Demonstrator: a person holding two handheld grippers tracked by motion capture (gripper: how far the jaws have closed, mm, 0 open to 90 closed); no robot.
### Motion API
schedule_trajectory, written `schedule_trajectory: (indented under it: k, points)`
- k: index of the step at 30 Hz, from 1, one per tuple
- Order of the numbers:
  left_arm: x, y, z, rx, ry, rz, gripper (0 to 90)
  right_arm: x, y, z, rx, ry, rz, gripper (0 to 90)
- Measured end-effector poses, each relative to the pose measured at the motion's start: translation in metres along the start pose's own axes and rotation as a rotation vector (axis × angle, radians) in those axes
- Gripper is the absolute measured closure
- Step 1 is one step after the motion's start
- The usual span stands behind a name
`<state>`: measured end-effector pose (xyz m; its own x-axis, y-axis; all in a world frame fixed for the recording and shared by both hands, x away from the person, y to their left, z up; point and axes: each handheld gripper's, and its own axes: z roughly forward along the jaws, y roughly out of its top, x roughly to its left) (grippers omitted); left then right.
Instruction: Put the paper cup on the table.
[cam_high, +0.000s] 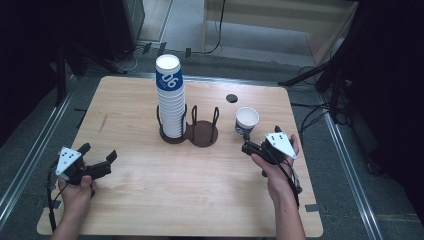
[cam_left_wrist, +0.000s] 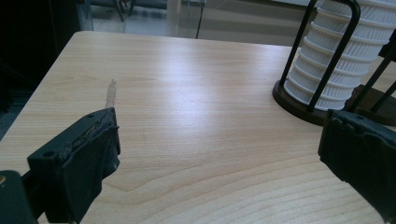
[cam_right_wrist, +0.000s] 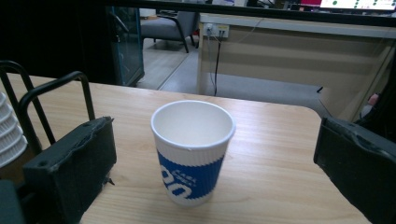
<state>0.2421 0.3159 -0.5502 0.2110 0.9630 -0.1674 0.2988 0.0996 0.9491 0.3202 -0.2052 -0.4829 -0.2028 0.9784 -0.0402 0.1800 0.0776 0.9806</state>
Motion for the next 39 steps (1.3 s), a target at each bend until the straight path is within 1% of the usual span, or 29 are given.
schedule_trajectory:
  k: [5, 12, 13, 15, 17, 24, 27, 32, 37, 39]
  points:
    - [0.000, 0.000, 0.000, 0.001, 0.000, 0.001, 0.0, -0.010, -0.005, -0.011, 0.001, -0.012, 0.006, 0.0]
    - [-0.001, 0.000, 0.000, 0.000, 0.000, -0.002, 0.0, -0.023, -0.014, -0.024, 0.005, -0.041, 0.018, 0.0]
    - [-0.001, 0.000, 0.000, 0.001, 0.000, -0.001, 0.0, -0.025, -0.016, -0.026, 0.000, -0.044, 0.015, 0.0]
    - [-0.001, 0.000, 0.000, 0.001, -0.001, -0.001, 0.0, -0.028, -0.019, -0.029, -0.005, -0.061, -0.008, 0.0]
    - [-0.001, 0.000, 0.000, 0.002, -0.002, 0.000, 0.0, -0.032, -0.023, -0.032, -0.007, -0.069, -0.005, 0.0]
    - [-0.001, 0.000, 0.000, 0.003, -0.003, 0.002, 0.0, -0.044, -0.036, -0.042, 0.008, -0.094, 0.009, 0.0]
    - [-0.001, 0.000, 0.000, 0.004, -0.004, 0.004, 0.0, -0.048, -0.042, -0.046, 0.017, -0.104, 0.007, 0.0]
    - [-0.002, 0.000, -0.001, 0.007, -0.006, 0.008, 0.0, -0.056, -0.051, -0.051, 0.031, -0.124, 0.020, 0.0]
    - [-0.002, 0.000, -0.001, 0.007, -0.007, 0.007, 0.0, -0.061, -0.059, -0.057, 0.041, -0.132, 0.017, 0.0]
    - [-0.002, 0.000, -0.001, 0.007, -0.007, 0.007, 0.0, -0.062, -0.062, -0.059, 0.049, -0.134, 0.022, 0.0]
